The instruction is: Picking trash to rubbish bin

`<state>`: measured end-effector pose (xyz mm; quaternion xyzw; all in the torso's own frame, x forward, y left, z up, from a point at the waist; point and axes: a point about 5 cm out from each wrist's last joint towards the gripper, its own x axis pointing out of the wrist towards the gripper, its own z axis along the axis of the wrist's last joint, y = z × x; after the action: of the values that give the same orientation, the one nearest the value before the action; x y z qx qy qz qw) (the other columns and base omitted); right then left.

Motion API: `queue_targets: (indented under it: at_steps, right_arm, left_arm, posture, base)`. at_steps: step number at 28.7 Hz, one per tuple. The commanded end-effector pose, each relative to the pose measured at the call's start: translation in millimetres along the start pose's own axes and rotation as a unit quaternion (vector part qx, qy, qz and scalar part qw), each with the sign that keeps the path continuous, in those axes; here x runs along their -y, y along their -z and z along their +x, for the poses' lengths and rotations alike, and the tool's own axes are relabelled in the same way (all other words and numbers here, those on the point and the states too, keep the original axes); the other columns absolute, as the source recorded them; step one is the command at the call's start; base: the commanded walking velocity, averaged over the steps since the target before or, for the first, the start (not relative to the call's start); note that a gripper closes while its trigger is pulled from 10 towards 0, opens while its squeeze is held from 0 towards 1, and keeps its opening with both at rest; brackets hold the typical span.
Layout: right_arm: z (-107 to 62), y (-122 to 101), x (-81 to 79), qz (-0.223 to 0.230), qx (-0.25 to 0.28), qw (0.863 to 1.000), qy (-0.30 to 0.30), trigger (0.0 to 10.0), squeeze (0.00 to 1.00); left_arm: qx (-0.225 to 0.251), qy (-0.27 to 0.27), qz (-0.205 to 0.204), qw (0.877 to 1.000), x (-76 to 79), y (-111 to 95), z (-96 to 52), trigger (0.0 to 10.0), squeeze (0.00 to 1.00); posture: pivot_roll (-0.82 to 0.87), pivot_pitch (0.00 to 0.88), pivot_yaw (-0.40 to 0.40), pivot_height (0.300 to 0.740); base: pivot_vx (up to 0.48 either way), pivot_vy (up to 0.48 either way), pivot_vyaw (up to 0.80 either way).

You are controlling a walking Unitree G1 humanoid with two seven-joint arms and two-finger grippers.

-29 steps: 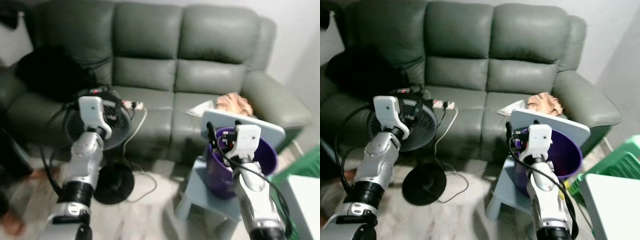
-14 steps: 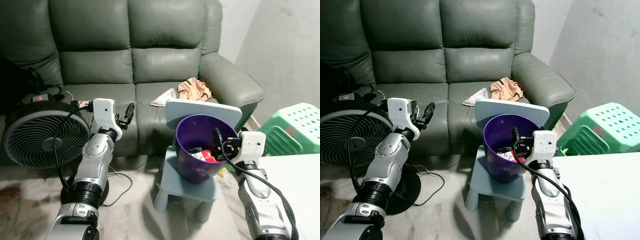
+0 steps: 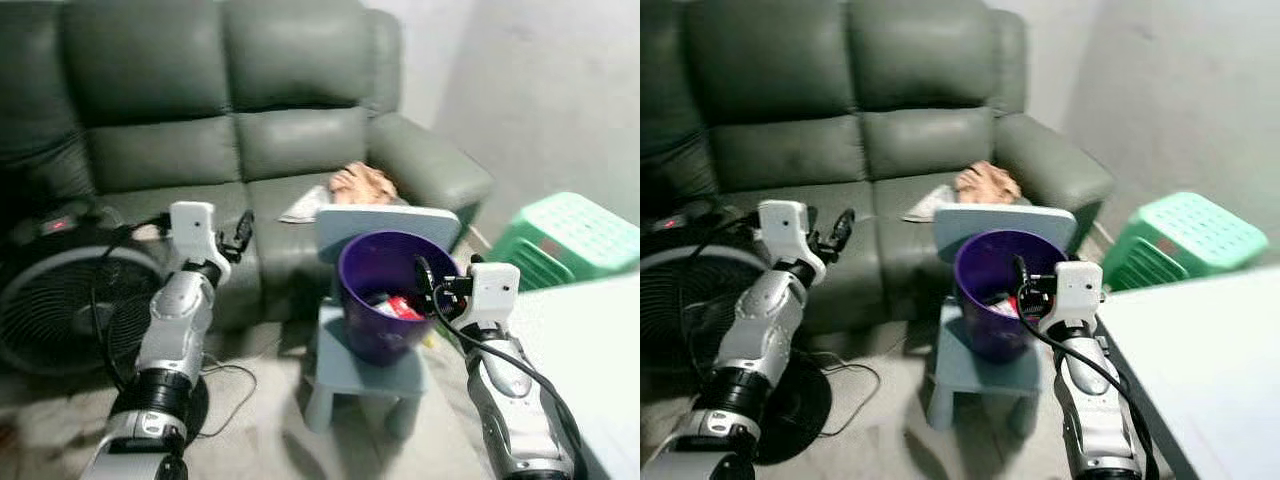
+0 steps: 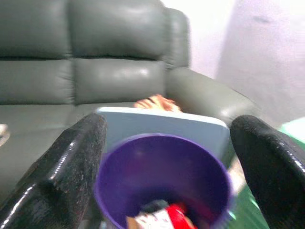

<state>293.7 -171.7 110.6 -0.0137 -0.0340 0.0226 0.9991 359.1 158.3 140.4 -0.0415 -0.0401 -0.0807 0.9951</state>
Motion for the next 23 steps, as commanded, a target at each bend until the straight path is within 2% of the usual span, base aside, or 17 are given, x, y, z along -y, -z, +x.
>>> queue_targets:
  at_steps: [1, 23]
  right_arm:
    - [-2.0, -1.2, 8.4, -0.007, -0.002, 1.000, 0.013, 10.0, 0.00]
    - [-4.7, -1.1, 9.3, -0.010, -0.007, 1.000, 0.016, 10.0, 0.00]
  left_arm:
    - [-0.003, 0.021, 0.001, 1.000, 14.0, 0.2, 3.4, 10.0, 0.00]
    - [-0.002, 0.028, 0.014, 1.000, 16.4, 1.7, 1.3, 10.0, 0.00]
  posture:
    - [-0.10, 0.000, -0.007, 0.740]
    - [-0.11, 0.000, -0.010, 0.740]
  base:
    - [0.000, 0.000, -0.77]
    - [0.000, 0.000, -0.77]
